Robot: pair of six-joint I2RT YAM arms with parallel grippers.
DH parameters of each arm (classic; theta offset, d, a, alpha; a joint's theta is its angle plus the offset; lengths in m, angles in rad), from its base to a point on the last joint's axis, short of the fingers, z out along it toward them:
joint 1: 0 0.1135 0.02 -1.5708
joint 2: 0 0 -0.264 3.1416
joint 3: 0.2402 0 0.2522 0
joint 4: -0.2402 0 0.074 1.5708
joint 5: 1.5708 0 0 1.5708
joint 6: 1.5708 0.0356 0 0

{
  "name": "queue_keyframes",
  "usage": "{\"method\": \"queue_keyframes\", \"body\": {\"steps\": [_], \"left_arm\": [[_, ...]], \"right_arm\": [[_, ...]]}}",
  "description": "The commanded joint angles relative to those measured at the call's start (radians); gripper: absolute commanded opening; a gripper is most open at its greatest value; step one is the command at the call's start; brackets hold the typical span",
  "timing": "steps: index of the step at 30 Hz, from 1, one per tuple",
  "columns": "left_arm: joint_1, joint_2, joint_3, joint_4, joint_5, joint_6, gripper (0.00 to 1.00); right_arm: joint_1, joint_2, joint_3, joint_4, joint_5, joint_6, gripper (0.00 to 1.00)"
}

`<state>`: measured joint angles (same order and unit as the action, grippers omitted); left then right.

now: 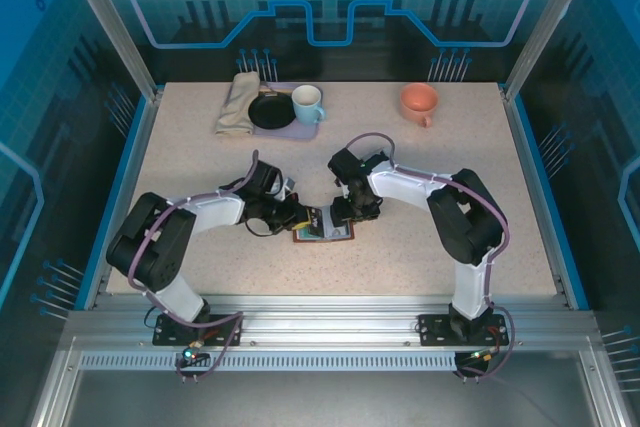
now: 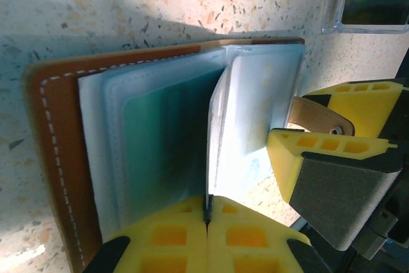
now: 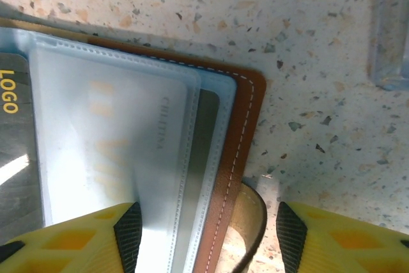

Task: Put the credit cards into the card holder
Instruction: Insert the credit card into the card slot.

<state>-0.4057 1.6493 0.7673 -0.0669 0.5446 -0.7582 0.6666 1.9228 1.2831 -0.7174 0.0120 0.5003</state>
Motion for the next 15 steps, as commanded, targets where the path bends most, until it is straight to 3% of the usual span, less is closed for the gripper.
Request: {"method": "queue_keyframes", "body": {"steps": [1, 9, 15], "left_arm": [[-0.021, 0.026, 0.034, -0.022, -0.035, 0.059, 0.01], [-0.037, 0.067, 0.013, 0.066, -0.014, -0.005, 0.03], [-0.06, 0.107, 0.041, 0.045, -0.016, 0.028, 0.05]], "right_arm": [[-0.013, 0.028, -0.014, -0.005, 0.0, 0.007, 0.59], [-0.024, 0.032, -0.038, 0.019, -0.024, 0.015, 0.5], [-0.032, 0.03, -0.053, 0.038, -0.041, 0.018, 0.5]]}}
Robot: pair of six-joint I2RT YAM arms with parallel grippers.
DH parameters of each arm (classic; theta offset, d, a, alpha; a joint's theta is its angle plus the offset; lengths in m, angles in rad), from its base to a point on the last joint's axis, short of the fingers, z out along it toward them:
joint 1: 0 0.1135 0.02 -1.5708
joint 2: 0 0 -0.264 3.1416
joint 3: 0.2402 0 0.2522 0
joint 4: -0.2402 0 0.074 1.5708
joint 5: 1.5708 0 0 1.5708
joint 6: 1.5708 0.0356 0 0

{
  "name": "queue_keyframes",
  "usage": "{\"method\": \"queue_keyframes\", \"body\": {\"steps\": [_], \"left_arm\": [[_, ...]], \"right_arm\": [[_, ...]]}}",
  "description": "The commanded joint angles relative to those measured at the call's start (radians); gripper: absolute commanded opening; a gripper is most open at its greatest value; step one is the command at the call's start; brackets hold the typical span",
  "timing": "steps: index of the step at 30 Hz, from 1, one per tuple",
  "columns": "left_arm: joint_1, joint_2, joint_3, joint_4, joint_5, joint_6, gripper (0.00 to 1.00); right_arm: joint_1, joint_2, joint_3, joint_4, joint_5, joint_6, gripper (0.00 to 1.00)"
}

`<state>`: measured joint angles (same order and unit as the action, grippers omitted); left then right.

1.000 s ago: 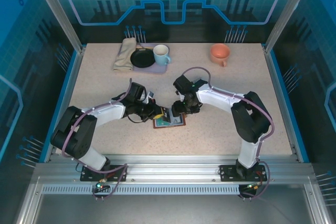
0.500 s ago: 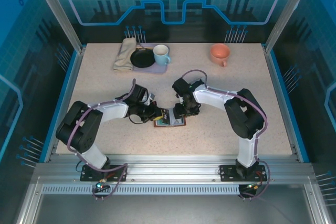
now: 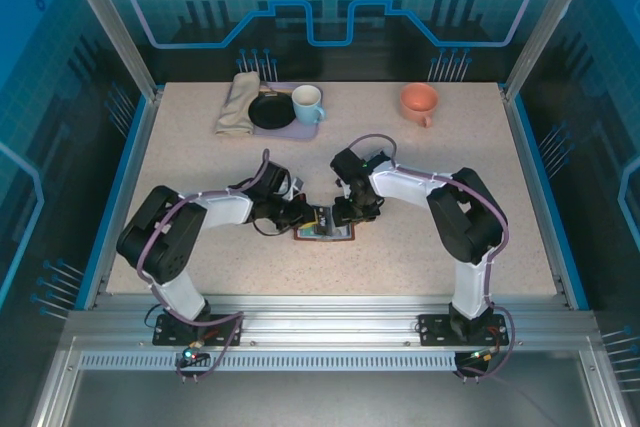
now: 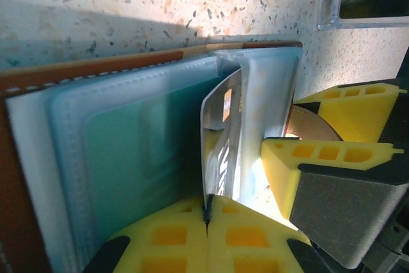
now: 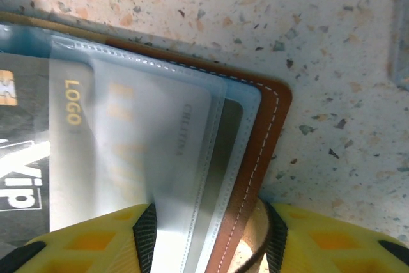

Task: Put the credit cards into the card holder
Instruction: Insert the credit card into the card slot.

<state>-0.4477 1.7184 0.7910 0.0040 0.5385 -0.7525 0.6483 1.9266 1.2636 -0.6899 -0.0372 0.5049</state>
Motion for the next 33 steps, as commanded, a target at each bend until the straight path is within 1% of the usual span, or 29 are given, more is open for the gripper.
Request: {"method": "queue_keyframes", "body": {"steps": [1, 5, 8, 15, 18, 22, 25, 31, 33], "left_arm": [[-0.02, 0.043, 0.021, -0.027, -0.003, 0.025, 0.05], [-0.025, 0.047, 0.03, -0.04, 0.001, 0.032, 0.06], [-0.024, 0.047, 0.04, -0.059, -0.004, 0.029, 0.1], [-0.053, 0.069, 0.068, -0.015, -0.017, -0.062, 0.12], [-0.075, 0.09, 0.093, -0.005, -0.031, -0.091, 0.12], [-0.092, 0.106, 0.098, 0.003, -0.053, -0.113, 0.14], [-0.092, 0.09, 0.096, -0.022, -0.074, -0.101, 0.17], [-0.092, 0.042, 0.109, -0.109, -0.117, -0.059, 0.3], [-0.092, 0.032, 0.106, -0.112, -0.121, -0.058, 0.31]], "right_arm": [[-0.015, 0.027, -0.033, 0.012, 0.007, 0.015, 0.5], [-0.022, 0.02, -0.04, 0.019, -0.004, 0.018, 0.5], [-0.025, 0.011, -0.043, 0.027, -0.015, 0.023, 0.5], [-0.04, -0.02, -0.076, 0.083, -0.075, 0.062, 0.5], [-0.05, -0.031, -0.098, 0.113, -0.108, 0.079, 0.47], [-0.059, -0.041, -0.107, 0.116, -0.106, 0.089, 0.47], [-0.068, -0.062, -0.116, 0.117, -0.093, 0.092, 0.48], [-0.089, -0.085, -0.117, 0.113, -0.095, 0.083, 0.51], [-0.089, -0.092, -0.118, 0.112, -0.095, 0.084, 0.51]]}}
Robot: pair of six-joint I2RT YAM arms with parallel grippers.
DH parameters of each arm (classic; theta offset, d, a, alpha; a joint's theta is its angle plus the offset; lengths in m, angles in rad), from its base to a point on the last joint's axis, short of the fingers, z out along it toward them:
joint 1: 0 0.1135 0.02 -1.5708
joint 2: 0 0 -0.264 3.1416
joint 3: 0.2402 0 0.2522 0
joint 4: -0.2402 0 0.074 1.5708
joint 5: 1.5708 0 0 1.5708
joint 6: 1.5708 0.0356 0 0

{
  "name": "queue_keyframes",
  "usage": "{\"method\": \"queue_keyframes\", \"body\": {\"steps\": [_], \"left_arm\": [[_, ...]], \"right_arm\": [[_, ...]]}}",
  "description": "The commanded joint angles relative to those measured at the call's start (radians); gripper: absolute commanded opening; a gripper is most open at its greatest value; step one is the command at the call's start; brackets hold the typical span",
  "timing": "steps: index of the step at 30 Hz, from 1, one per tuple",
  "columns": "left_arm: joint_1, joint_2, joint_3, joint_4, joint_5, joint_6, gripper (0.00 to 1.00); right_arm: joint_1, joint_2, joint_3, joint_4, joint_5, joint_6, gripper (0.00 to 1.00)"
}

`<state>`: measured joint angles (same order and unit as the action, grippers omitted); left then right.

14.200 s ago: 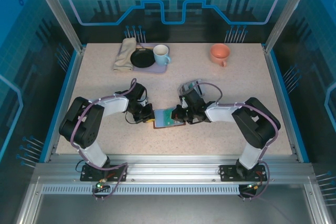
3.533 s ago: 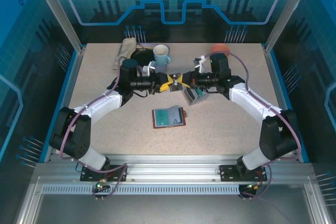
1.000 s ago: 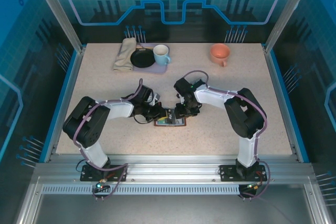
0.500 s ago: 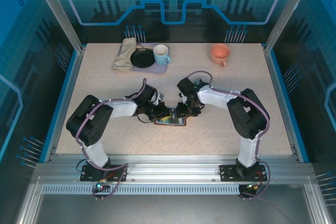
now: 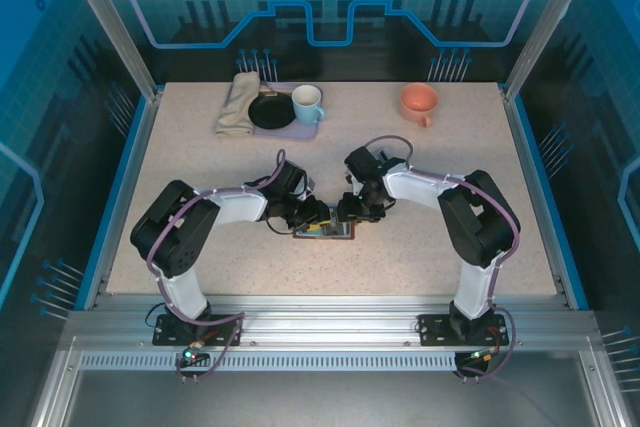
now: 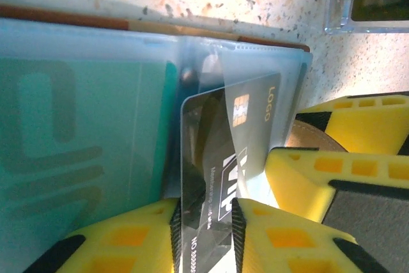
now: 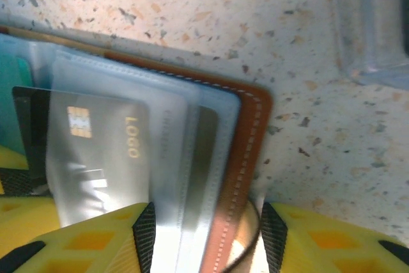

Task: Put the credit cards into the card holder
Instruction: Insert the credit card into the card slot.

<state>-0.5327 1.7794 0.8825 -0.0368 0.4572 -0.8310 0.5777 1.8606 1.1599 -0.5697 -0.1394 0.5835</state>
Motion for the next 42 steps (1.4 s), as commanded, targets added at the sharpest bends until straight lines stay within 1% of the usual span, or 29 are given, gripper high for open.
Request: {"method": "queue_keyframes", "body": {"steps": [1, 4, 6, 8, 10, 12, 19, 22, 24, 26, 29, 33, 36, 39, 42], "left_arm": [[-0.006, -0.031, 0.016, -0.071, -0.039, 0.02, 0.31], [-0.007, -0.029, 0.019, -0.054, -0.028, 0.012, 0.31], [-0.007, -0.022, 0.03, -0.057, -0.021, 0.016, 0.3], [-0.007, -0.01, 0.037, -0.053, -0.01, 0.018, 0.32], [-0.007, 0.004, 0.046, -0.036, 0.006, 0.015, 0.35], [-0.006, 0.015, 0.056, -0.016, 0.024, 0.011, 0.36], [-0.01, 0.057, 0.102, -0.029, 0.043, 0.026, 0.39], [-0.011, 0.073, 0.12, -0.04, 0.051, 0.041, 0.39], [-0.012, 0.071, 0.137, -0.096, 0.021, 0.066, 0.4], [-0.011, 0.057, 0.147, -0.154, -0.013, 0.091, 0.45], [-0.008, 0.031, 0.148, -0.209, -0.046, 0.118, 0.51], [-0.004, -0.003, 0.144, -0.239, -0.077, 0.124, 0.54], [-0.003, -0.039, 0.142, -0.242, -0.083, 0.131, 0.6], [-0.001, -0.073, 0.143, -0.254, -0.096, 0.136, 0.63], [0.014, -0.058, 0.16, -0.241, -0.071, 0.132, 0.63]], "right_arm": [[-0.019, -0.03, -0.015, -0.007, 0.01, 0.007, 0.51], [-0.021, -0.025, -0.017, -0.004, 0.008, 0.007, 0.48], [-0.022, -0.015, -0.02, 0.007, -0.008, 0.007, 0.39], [-0.021, -0.004, -0.02, 0.015, -0.023, 0.008, 0.36], [-0.019, 0.005, -0.023, 0.025, -0.036, 0.009, 0.29], [-0.018, 0.012, -0.023, 0.027, -0.04, 0.01, 0.25], [-0.018, 0.022, -0.024, 0.027, -0.035, 0.005, 0.18], [-0.018, 0.026, -0.022, 0.023, -0.024, 0.003, 0.17], [-0.018, 0.025, -0.021, 0.021, -0.017, 0.004, 0.16], [-0.017, 0.025, -0.018, 0.016, -0.01, 0.003, 0.17], [-0.018, 0.03, -0.011, 0.008, 0.001, -0.002, 0.17], [-0.017, 0.03, -0.012, 0.007, 0.005, -0.004, 0.17], [-0.018, 0.031, -0.009, 0.003, 0.009, -0.007, 0.17], [-0.018, 0.02, -0.006, 0.003, 0.008, -0.011, 0.21], [-0.018, -0.005, -0.005, 0.013, 0.008, -0.009, 0.23]]}}
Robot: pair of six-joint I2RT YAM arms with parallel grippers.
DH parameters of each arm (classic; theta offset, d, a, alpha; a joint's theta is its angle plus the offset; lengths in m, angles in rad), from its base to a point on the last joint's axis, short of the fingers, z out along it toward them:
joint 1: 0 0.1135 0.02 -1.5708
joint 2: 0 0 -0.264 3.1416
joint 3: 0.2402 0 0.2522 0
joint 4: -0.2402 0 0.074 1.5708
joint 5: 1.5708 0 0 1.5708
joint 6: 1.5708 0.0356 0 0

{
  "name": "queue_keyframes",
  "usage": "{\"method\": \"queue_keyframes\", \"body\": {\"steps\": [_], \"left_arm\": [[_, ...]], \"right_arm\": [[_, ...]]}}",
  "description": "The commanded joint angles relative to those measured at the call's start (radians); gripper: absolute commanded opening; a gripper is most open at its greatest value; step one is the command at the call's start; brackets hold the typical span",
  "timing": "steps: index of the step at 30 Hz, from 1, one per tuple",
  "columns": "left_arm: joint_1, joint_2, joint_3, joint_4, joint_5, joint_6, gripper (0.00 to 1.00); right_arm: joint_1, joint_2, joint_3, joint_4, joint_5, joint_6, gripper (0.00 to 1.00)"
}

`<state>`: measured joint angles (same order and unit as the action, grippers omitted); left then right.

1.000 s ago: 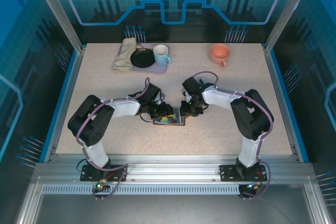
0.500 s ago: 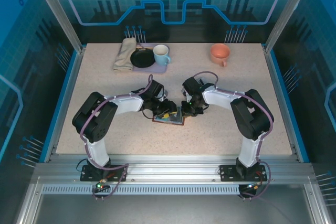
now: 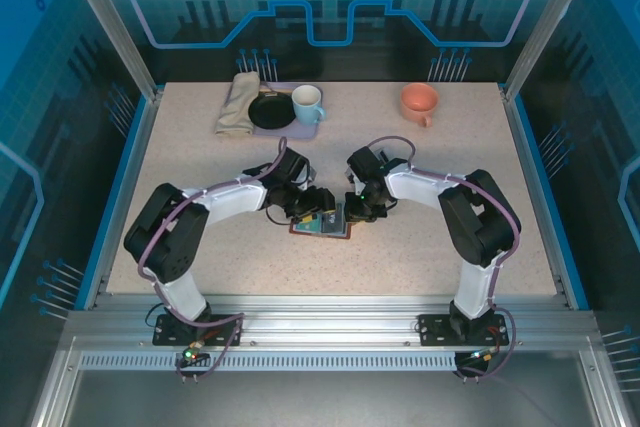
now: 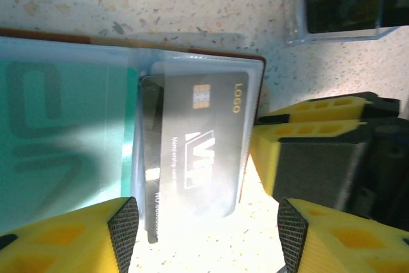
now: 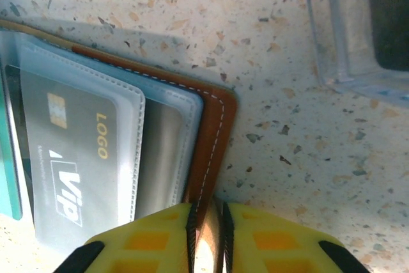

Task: Put the credit cards into the card holder
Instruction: Insert the credit card into the card slot.

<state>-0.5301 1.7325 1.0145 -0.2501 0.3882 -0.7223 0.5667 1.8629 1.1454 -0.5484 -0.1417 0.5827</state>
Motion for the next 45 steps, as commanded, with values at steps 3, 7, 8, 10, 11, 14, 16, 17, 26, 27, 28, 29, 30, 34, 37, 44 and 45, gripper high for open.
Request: {"method": "queue_keyframes", "body": {"steps": [3, 7, 8, 10, 11, 14, 16, 17, 26, 27, 28, 29, 30, 34, 37, 44, 45], "left_arm": [[0.014, 0.028, 0.072, -0.042, 0.016, 0.037, 0.58], [0.012, 0.071, 0.117, -0.078, -0.001, 0.035, 0.55], [0.012, 0.084, 0.13, -0.09, -0.003, 0.032, 0.54], [0.009, 0.109, 0.153, -0.114, -0.016, 0.025, 0.54], [0.006, 0.119, 0.16, -0.123, -0.025, 0.02, 0.54], [-0.004, 0.14, 0.183, -0.153, -0.059, 0.011, 0.54], [-0.01, 0.154, 0.203, -0.184, -0.087, 0.009, 0.54], [-0.014, 0.161, 0.21, -0.194, -0.096, 0.01, 0.55], [-0.037, 0.208, 0.232, -0.187, -0.084, 0.009, 0.46], [-0.039, 0.21, 0.231, -0.177, -0.079, 0.005, 0.46], [-0.04, 0.213, 0.232, -0.171, -0.073, 0.003, 0.45], [-0.04, 0.214, 0.231, -0.164, -0.064, 0.003, 0.44], [-0.04, 0.216, 0.234, -0.159, -0.055, 0.003, 0.43], [-0.042, 0.211, 0.232, -0.147, -0.047, 0.011, 0.41], [-0.041, 0.195, 0.215, -0.095, -0.005, 0.018, 0.41], [-0.042, 0.172, 0.211, -0.089, -0.003, 0.017, 0.41], [-0.04, 0.16, 0.216, -0.113, -0.026, 0.023, 0.41]], "right_arm": [[-0.007, -0.009, 0.026, -0.019, 0.014, -0.013, 0.23], [-0.007, 0.004, 0.036, -0.019, 0.013, -0.013, 0.23], [-0.007, 0.005, 0.036, -0.02, 0.013, -0.013, 0.23], [-0.007, 0.01, 0.036, -0.018, 0.013, -0.012, 0.22], [-0.007, 0.01, 0.036, -0.018, 0.011, -0.012, 0.22], [-0.007, 0.009, 0.033, -0.015, 0.01, -0.011, 0.22], [-0.007, 0.012, 0.034, -0.015, 0.009, -0.012, 0.23], [-0.006, 0.013, 0.033, -0.015, 0.01, -0.012, 0.22], [-0.005, 0.021, 0.024, -0.008, 0.005, -0.012, 0.22], [-0.004, 0.024, 0.022, -0.008, 0.005, -0.012, 0.22], [-0.004, 0.024, 0.021, -0.006, 0.004, -0.011, 0.22], [-0.004, 0.024, 0.019, -0.005, 0.004, -0.011, 0.22], [-0.004, 0.025, 0.017, -0.006, 0.005, -0.011, 0.22], [-0.004, 0.025, 0.017, -0.006, 0.008, -0.011, 0.22], [-0.005, 0.017, 0.016, -0.007, 0.014, -0.008, 0.22], [-0.005, -0.006, 0.013, -0.003, 0.03, 0.002, 0.24], [-0.007, -0.015, 0.014, -0.006, 0.03, 0.001, 0.25]]}}
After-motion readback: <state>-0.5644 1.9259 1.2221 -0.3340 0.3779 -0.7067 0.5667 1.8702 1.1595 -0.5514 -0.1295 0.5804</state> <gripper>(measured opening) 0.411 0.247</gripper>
